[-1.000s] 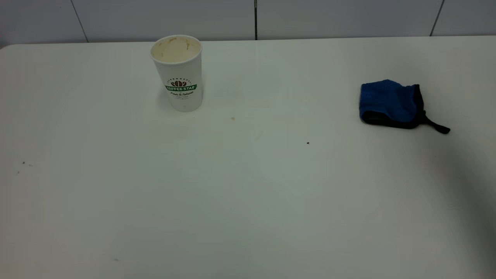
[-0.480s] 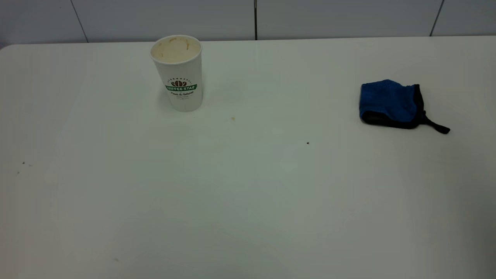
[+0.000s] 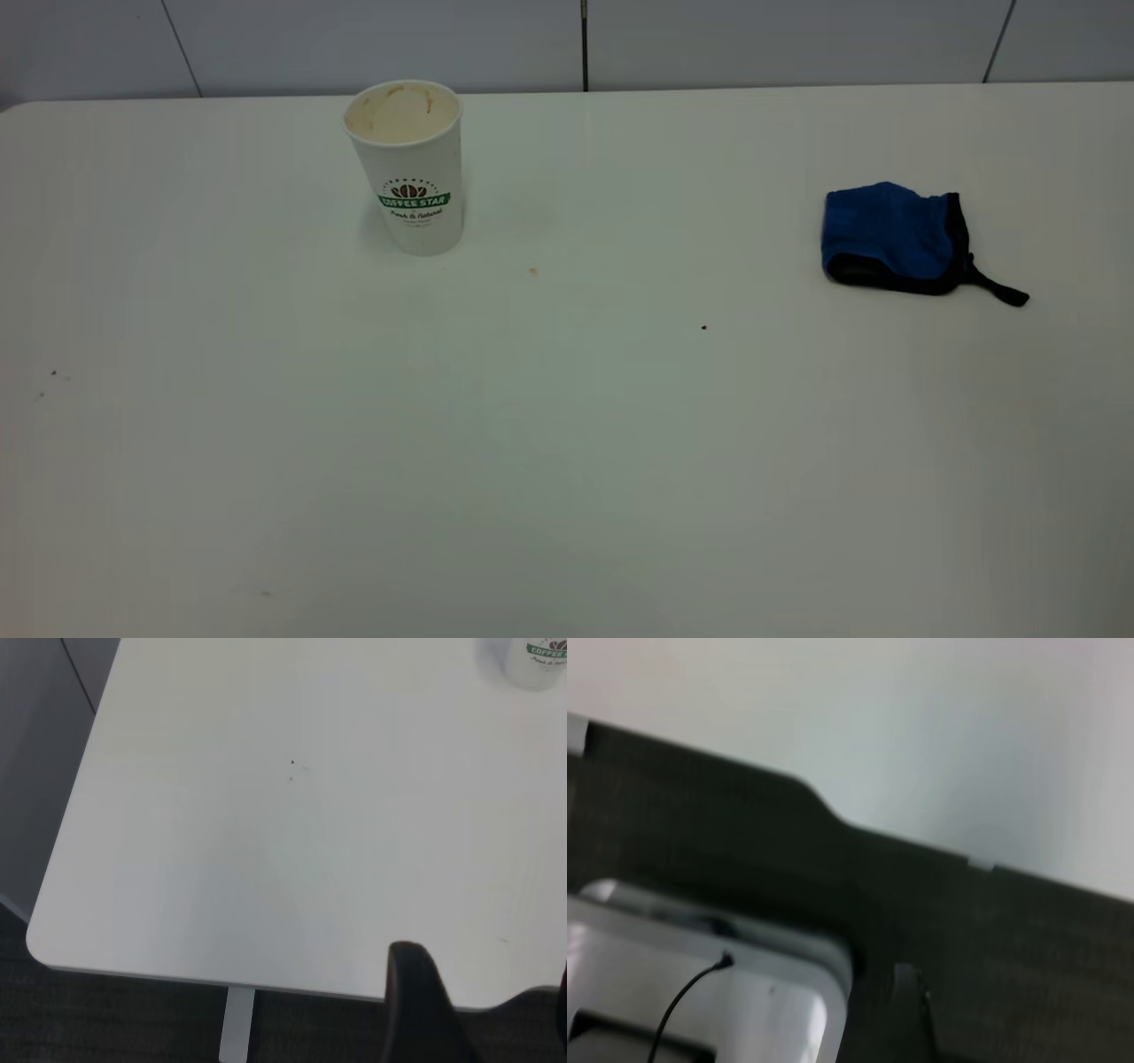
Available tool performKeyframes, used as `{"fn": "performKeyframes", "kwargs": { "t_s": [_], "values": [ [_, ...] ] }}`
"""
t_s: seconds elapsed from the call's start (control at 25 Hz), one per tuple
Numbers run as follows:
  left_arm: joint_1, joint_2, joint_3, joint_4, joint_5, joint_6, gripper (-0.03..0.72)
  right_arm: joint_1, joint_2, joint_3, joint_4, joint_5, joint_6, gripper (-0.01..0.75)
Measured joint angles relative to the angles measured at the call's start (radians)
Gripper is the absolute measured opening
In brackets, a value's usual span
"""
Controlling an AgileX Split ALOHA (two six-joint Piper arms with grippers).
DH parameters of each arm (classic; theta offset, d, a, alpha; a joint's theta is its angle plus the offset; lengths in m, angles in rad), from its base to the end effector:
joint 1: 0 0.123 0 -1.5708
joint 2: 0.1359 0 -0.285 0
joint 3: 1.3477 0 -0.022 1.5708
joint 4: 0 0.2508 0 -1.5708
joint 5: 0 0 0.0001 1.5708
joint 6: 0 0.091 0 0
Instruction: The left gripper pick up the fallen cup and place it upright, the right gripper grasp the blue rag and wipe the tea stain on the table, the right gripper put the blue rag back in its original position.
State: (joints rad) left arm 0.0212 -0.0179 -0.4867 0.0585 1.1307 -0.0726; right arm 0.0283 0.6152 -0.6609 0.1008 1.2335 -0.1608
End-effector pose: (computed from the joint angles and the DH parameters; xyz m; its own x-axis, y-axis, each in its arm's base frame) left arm -0.0093 0.0046 0.2681 -0.5088 -0.0584 -0.8589 -0.0909 0.9958 -0.0138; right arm 0.0782 0.0109 0.2918 -0.8741 -0.1512 -0.4615 -0.1838 0.9826 0.0262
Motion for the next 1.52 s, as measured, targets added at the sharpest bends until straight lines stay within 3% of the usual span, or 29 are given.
{"fn": "performKeyframes", "kwargs": {
  "t_s": [0.24, 0.52, 1.28, 1.52],
  "values": [
    [0.0, 0.0, 0.0, 0.0, 0.0, 0.0, 0.411, -0.021, -0.316, 0.079, -0.016, -0.02, 0.037, 0.73],
    [0.0, 0.0, 0.0, 0.0, 0.0, 0.0, 0.411, -0.041, -0.5, 0.181, -0.016, -0.109, 0.058, 0.73],
    [0.0, 0.0, 0.0, 0.0, 0.0, 0.0, 0.411, -0.053, -0.632, 0.192, -0.047, -0.113, 0.108, 0.706],
    [0.0, 0.0, 0.0, 0.0, 0.0, 0.0, 0.411, -0.053, -0.632, 0.192, -0.047, -0.113, 0.11, 0.644]
  ]
}}
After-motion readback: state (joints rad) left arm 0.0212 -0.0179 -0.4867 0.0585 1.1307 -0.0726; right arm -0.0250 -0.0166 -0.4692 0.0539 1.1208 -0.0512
